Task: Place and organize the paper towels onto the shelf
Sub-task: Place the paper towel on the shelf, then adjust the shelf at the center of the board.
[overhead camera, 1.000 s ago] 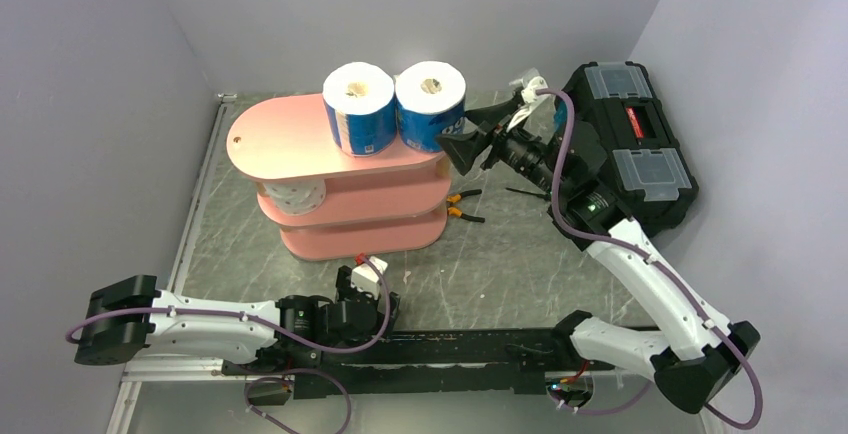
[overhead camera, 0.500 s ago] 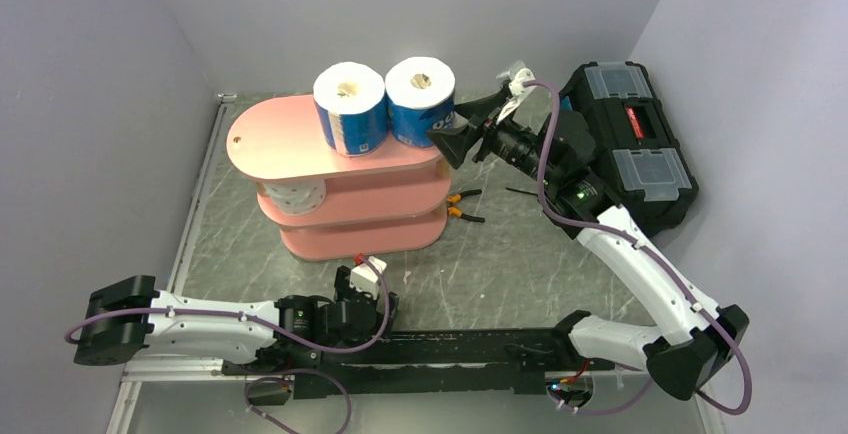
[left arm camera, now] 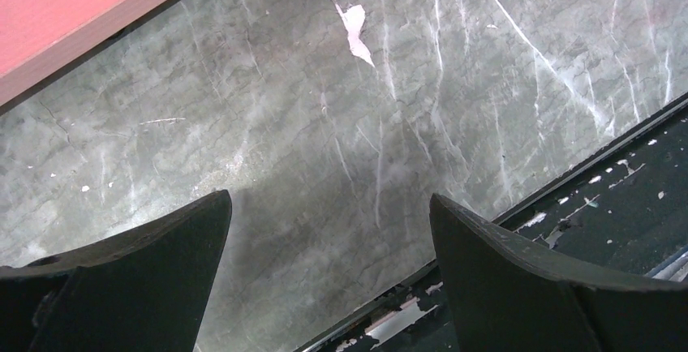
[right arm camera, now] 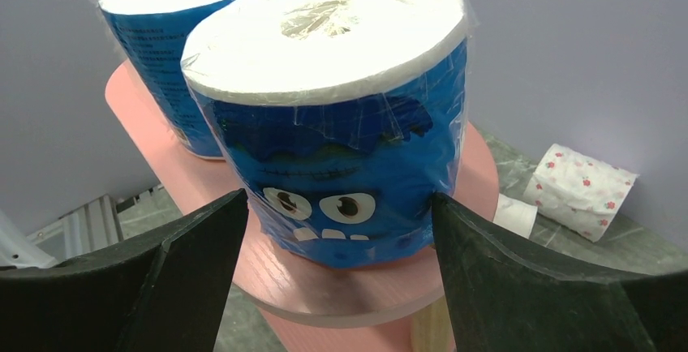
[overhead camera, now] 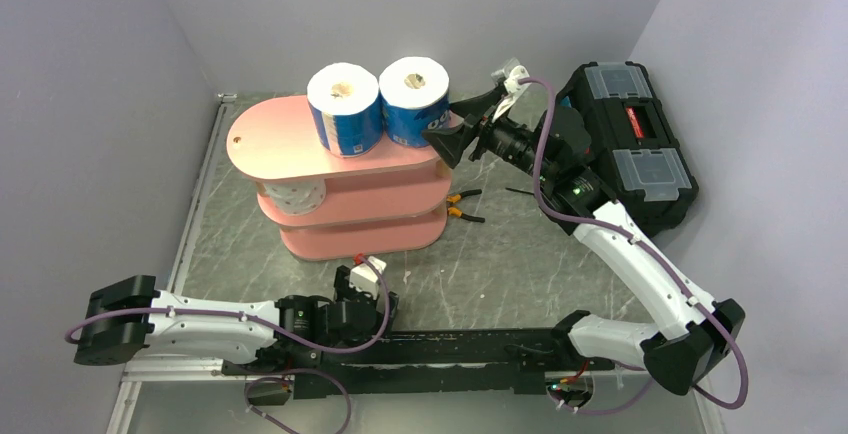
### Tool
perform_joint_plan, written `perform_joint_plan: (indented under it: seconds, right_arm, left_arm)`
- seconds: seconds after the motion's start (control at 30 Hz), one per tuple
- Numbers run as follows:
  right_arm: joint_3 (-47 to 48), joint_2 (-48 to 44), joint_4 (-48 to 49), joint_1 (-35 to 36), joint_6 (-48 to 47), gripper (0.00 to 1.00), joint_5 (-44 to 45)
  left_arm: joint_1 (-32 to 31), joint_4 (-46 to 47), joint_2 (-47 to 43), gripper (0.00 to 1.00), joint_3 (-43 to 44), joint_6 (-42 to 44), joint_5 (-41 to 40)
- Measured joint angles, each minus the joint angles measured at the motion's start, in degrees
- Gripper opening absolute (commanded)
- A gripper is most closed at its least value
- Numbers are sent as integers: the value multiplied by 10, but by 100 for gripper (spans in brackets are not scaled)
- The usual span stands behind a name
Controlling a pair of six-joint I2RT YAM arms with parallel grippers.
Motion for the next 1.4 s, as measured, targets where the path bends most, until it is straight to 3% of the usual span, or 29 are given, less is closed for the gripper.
perform_joint_plan:
  seconds: [0.23, 0.47, 0.6, 0.73, 0.93, 1.3, 1.4]
  right_arm:
    - [1, -40, -24, 0, 2, 94, 53]
    - [-45, -221, -39, -1, 33, 95, 197]
    - [-119, -320, -38, -3, 71, 93, 276]
    - [-237, -360, -59, -3, 131, 92, 353]
    - [-376, -326, -89, -4, 232, 90, 391]
    - [-393, -126, -20, -37, 351, 76, 387]
    - [-394, -83, 13, -57, 371, 79, 362]
  left_arm:
    - [0, -26, -6, 99, 2, -3, -16]
    - [0, -93, -120, 99, 2, -45, -51]
    - [0, -155, -196, 99, 2, -89, -75]
    - [0, -232, -231, 99, 14, -135, -93]
    - [0, -336, -216, 99, 70, -190, -107]
    - [0, -329, -169, 99, 54, -212, -85]
    - [0, -310, -162, 99, 52, -197, -81]
